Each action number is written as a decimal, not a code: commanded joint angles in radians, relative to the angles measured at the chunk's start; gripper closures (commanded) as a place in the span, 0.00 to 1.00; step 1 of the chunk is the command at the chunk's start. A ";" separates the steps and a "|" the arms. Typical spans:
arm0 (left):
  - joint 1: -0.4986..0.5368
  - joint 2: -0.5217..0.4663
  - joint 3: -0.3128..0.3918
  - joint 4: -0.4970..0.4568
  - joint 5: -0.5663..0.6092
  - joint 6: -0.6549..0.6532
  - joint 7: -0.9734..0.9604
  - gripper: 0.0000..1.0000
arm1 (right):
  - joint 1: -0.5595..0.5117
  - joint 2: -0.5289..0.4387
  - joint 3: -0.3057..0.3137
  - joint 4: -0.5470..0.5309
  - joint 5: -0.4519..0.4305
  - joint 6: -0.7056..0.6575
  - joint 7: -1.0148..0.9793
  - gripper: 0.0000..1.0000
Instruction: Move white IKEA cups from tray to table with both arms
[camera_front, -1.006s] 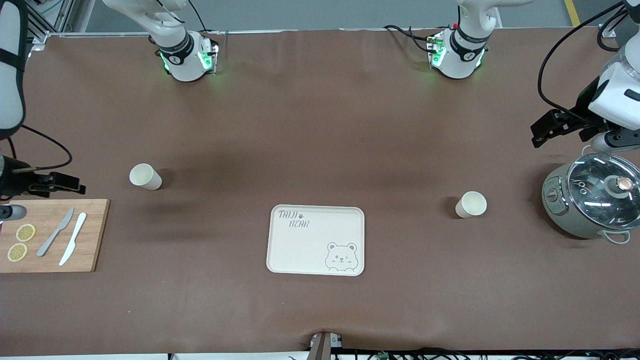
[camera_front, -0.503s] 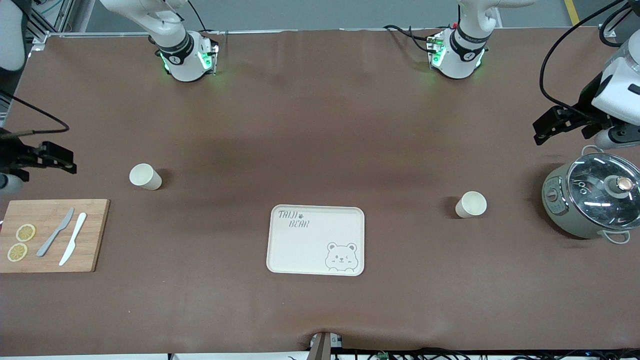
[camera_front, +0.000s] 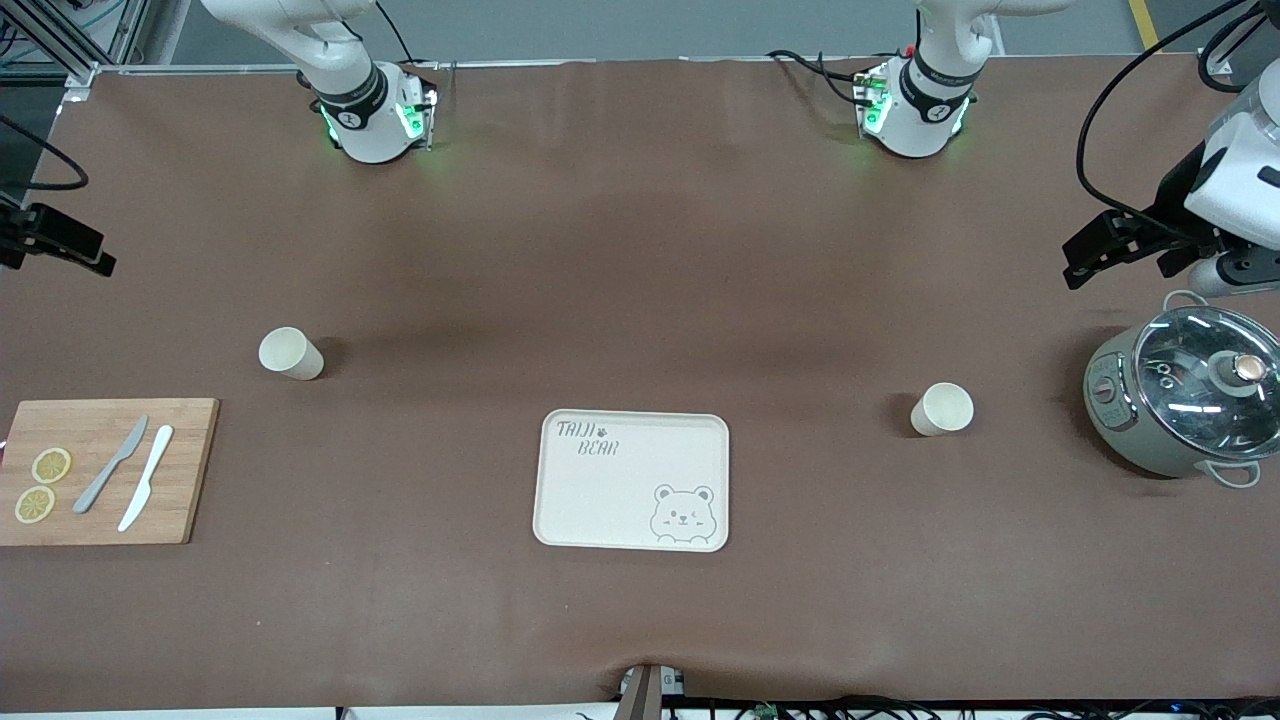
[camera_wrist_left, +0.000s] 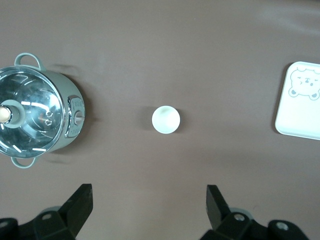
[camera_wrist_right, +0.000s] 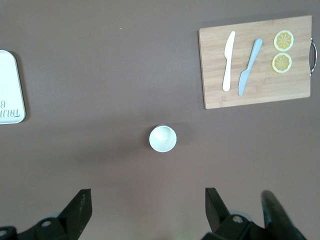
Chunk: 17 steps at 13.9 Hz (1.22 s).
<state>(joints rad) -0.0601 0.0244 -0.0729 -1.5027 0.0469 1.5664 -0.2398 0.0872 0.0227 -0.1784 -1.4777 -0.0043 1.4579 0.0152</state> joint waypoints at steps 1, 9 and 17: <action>-0.003 -0.023 0.008 -0.007 -0.022 -0.023 -0.006 0.00 | -0.011 -0.050 0.007 -0.064 0.000 0.004 0.025 0.00; -0.004 -0.008 0.008 -0.004 -0.022 -0.008 -0.004 0.00 | -0.030 -0.079 0.013 -0.092 0.000 -0.014 0.009 0.00; -0.007 0.011 0.004 0.002 -0.036 0.023 -0.027 0.00 | -0.034 -0.076 0.013 -0.079 -0.013 -0.011 0.009 0.00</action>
<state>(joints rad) -0.0710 0.0473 -0.0733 -1.5041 0.0408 1.5861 -0.2733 0.0602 -0.0282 -0.1790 -1.5380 -0.0043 1.4390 0.0189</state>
